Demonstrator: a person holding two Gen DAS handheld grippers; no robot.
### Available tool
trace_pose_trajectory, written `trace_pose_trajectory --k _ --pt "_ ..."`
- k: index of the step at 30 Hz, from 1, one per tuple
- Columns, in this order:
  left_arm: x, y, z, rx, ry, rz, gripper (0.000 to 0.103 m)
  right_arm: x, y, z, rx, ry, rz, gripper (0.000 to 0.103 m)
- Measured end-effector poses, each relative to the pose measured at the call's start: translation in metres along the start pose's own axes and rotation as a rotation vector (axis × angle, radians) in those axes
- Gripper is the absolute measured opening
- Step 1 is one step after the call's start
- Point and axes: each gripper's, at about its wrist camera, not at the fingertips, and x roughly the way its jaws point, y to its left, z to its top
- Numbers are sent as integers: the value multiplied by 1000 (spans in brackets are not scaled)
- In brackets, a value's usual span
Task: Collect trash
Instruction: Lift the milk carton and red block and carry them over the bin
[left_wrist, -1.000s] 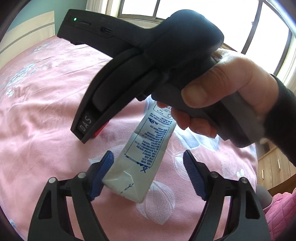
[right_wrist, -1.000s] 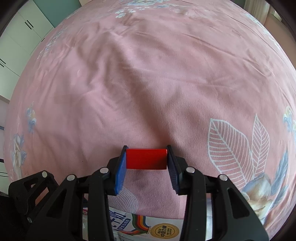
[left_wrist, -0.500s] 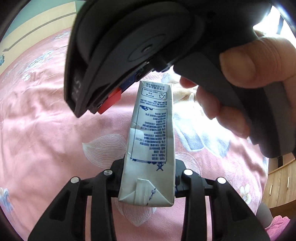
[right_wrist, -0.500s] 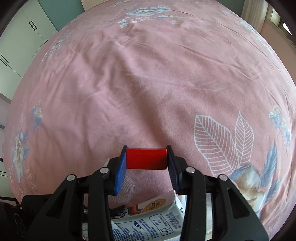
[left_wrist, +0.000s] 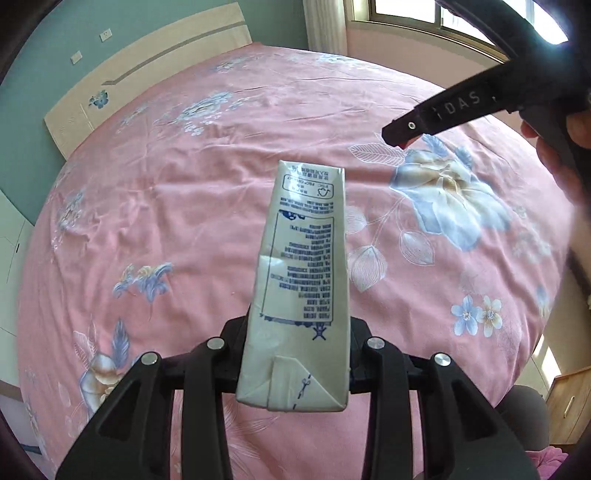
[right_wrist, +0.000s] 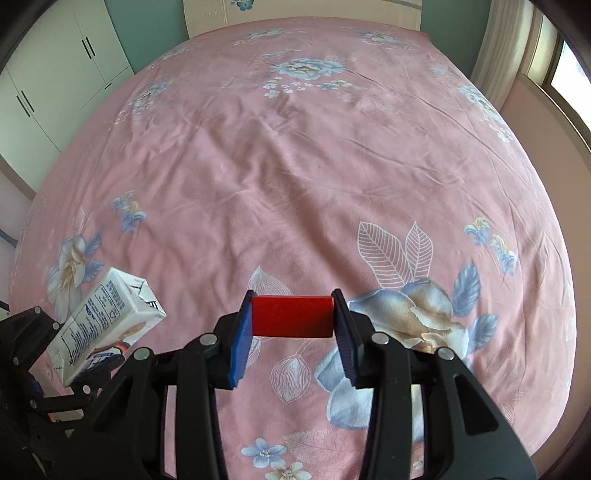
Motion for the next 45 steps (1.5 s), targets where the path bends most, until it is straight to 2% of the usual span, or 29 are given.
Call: trace_pose_trajectory --k 14,21,27,35,40,45 --pt "-176 14 -19 -162 -98 253 38 -200 108 -80 -255 -202 12 42" --pt "-264 13 -35 -219 -169 336 38 -296 142 -121 -328 -328 4 42" --pt "-331 4 -56 -237 -232 406 38 -359 162 -159 -367 -407 -11 42" --pt "-383 -9 -84 -241 -290 453 38 -408 175 -207 -399 -479 -13 42" --pt "-389 -17 -101 -243 -299 459 38 -413 177 -227 -405 -484 -1 42" --pt "-377 -26 -125 -226 -280 453 38 -407 180 -245 -420 -474 0 42"
